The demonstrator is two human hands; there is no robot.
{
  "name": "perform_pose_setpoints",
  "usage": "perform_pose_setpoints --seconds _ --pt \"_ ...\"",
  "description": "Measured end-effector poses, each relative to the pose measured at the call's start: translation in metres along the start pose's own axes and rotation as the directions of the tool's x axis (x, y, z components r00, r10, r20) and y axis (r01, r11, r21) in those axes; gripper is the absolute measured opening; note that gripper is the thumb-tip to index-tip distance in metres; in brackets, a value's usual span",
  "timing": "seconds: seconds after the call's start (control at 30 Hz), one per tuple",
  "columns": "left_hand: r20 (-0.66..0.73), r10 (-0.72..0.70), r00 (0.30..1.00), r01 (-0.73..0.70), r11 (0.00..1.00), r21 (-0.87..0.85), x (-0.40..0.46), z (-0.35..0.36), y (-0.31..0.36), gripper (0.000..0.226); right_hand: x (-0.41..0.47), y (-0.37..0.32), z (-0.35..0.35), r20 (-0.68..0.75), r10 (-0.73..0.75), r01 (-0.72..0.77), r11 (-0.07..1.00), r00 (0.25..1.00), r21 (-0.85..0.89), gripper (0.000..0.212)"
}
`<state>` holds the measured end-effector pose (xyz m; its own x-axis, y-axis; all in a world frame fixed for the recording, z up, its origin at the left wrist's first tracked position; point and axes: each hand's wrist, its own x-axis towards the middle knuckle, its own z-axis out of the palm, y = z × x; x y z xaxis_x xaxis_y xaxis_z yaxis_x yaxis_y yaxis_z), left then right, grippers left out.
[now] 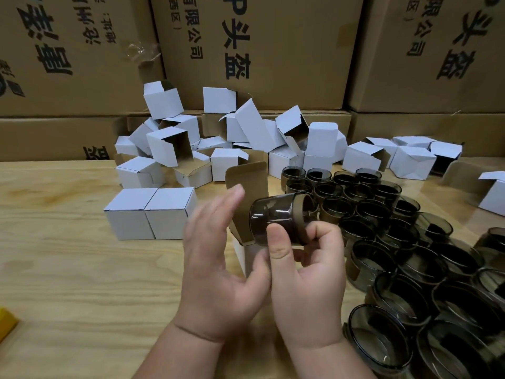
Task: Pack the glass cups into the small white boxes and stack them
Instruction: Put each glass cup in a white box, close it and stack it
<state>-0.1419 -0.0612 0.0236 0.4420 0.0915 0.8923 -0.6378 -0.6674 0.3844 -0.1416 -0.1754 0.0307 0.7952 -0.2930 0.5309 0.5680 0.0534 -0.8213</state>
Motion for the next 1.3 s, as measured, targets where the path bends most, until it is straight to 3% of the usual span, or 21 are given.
perform_pose_setpoints --seconds 0.1,0.3,0.53,0.67,0.77,0.93,1.03,1.17,1.3 --pt "0.073 -0.025 0.997 0.025 1.000 0.000 0.001 0.001 0.003 0.069 0.001 0.001 -0.003 0.032 0.017 -0.018 1.000 0.999 0.019 0.034" --pt "0.092 -0.052 0.994 0.043 0.995 0.094 0.002 0.004 0.005 0.063 0.002 -0.001 -0.003 0.076 -0.025 0.022 0.999 0.997 0.036 0.025" --pt "0.108 -0.081 0.991 0.073 0.995 0.072 0.002 0.007 0.009 0.061 0.005 0.003 -0.004 -0.068 0.012 -0.011 1.000 0.998 0.017 0.024" --pt "0.025 -0.139 0.990 0.138 0.990 0.009 0.001 0.007 0.002 0.062 0.008 0.002 -0.005 -0.195 0.055 -0.045 0.998 0.979 0.052 0.037" --pt "-0.089 -0.280 0.956 0.260 0.947 -0.189 0.004 0.007 0.004 0.060 0.010 0.002 -0.004 -0.193 0.074 -0.062 0.996 0.978 0.070 0.028" --pt "-0.124 -0.567 0.815 0.369 0.671 -0.642 0.017 0.006 0.019 0.057 0.007 0.001 -0.004 -0.020 0.051 -0.050 0.998 0.998 0.049 0.034" --pt "0.084 -0.653 0.753 0.439 0.402 -0.803 0.023 0.005 0.033 0.054 0.005 -0.001 -0.003 0.044 0.010 -0.010 1.000 0.999 0.000 0.035" --pt "0.436 -0.622 0.650 0.593 0.056 -0.803 0.020 0.015 0.057 0.074 0.005 -0.003 -0.004 0.128 -0.085 0.098 0.990 0.988 -0.098 0.033" --pt "0.535 -0.672 0.512 0.622 -0.139 -0.770 0.021 0.021 0.061 0.071 0.005 -0.007 -0.008 0.257 0.055 -0.025 0.992 0.965 -0.122 0.046"
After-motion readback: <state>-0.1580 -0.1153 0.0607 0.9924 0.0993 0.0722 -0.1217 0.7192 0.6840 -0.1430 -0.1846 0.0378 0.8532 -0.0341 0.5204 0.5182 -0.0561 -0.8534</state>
